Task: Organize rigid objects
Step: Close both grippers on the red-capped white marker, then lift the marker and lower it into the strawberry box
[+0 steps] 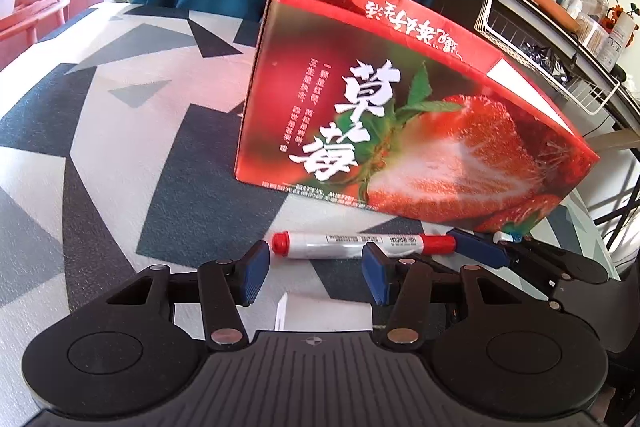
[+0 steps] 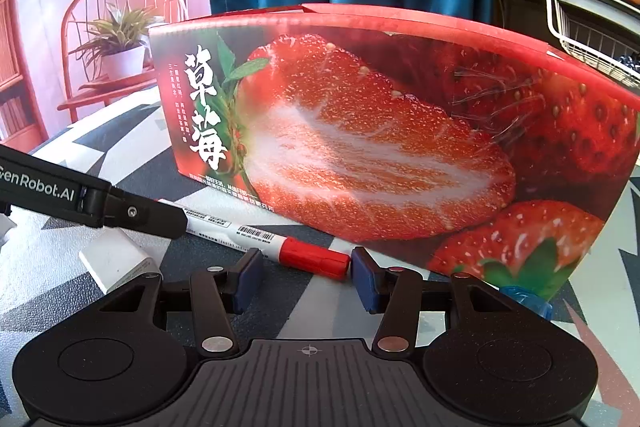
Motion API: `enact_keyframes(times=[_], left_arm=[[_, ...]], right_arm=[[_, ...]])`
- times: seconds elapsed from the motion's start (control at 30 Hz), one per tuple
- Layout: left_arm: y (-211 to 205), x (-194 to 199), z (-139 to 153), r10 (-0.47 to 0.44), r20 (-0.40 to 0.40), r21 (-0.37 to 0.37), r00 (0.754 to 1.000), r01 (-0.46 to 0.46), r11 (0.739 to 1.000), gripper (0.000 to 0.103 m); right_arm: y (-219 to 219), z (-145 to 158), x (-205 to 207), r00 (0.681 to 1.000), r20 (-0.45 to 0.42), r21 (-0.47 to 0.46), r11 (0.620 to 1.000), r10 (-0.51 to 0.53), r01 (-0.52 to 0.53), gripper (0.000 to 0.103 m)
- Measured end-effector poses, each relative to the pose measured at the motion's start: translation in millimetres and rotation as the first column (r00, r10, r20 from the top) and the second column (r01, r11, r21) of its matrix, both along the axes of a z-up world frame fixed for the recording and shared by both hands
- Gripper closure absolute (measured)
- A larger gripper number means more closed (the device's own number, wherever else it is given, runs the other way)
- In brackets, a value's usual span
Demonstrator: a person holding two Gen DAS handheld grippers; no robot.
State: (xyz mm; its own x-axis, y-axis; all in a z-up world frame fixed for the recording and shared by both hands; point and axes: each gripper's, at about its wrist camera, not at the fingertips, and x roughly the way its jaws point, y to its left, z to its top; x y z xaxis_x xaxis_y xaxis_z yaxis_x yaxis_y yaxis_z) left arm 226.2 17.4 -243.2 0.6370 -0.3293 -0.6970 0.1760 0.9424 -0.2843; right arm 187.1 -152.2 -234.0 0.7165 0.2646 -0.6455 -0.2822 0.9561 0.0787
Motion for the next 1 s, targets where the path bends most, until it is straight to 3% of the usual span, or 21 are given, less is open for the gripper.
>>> enact_keyframes(times=[0.57,0.83,1.0], left_arm=[[-8,2,-2,-0.014,0.022,0.021,1.000,0.013,1.000,0.050],[-8,-5,16,-0.003,0.068,0.012,0.998,0.002,1.000,0.050],[-15,-12,38,-0.017,0.128,0.006,0.992,0.017,1.000,0.050]], right_arm=[[-5,0,-1,1.000,0.004,0.025,1.000,-0.011,0.010,0.059],[-2,10,-17,0.999,0.049,-0.001,1.000,-0.007,0.007,0.063],[-10,33,-27,0.994,0.105,0.018,0.999,-0.036,0.034,0.063]])
